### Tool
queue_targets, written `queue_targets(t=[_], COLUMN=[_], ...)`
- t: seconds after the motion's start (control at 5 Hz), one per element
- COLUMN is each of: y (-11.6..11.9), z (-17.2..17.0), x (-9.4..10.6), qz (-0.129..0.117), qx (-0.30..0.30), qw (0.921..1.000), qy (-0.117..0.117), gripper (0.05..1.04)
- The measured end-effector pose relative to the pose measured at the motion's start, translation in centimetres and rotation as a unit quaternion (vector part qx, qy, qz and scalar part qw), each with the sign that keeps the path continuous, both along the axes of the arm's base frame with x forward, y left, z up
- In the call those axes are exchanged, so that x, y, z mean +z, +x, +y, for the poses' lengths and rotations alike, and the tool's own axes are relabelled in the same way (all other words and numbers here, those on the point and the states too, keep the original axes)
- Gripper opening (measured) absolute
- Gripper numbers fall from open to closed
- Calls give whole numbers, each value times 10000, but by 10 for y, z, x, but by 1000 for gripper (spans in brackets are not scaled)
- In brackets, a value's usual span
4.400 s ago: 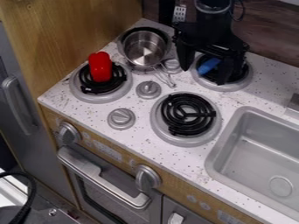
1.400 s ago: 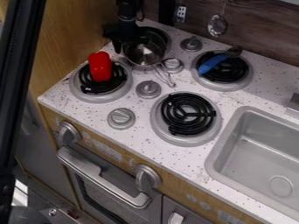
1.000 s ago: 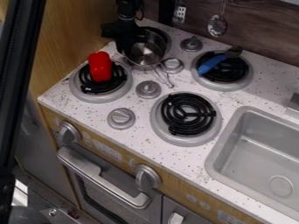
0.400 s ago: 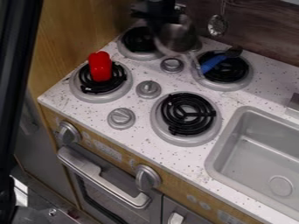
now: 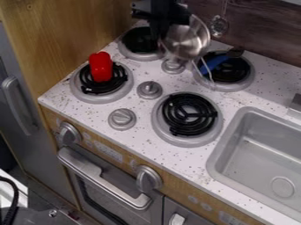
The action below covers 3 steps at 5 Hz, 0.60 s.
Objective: Move the silver pot to the bottom left burner
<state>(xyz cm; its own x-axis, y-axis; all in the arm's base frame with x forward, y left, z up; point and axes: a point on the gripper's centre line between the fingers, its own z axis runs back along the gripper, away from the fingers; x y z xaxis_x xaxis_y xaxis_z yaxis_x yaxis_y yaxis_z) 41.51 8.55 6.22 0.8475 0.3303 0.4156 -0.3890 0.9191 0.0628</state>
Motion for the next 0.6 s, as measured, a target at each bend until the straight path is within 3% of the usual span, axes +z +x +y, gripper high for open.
queue_targets(t=[0.2,0.4,0.6], y=[-43,-62,-69], z=[-15,-31,-48], x=[-6,-17,-20], qz=[310,583,833], qx=[216,251,155], qw=[9989,9954,9914], qy=[-278,-713,-1000], gripper=[65,65,65])
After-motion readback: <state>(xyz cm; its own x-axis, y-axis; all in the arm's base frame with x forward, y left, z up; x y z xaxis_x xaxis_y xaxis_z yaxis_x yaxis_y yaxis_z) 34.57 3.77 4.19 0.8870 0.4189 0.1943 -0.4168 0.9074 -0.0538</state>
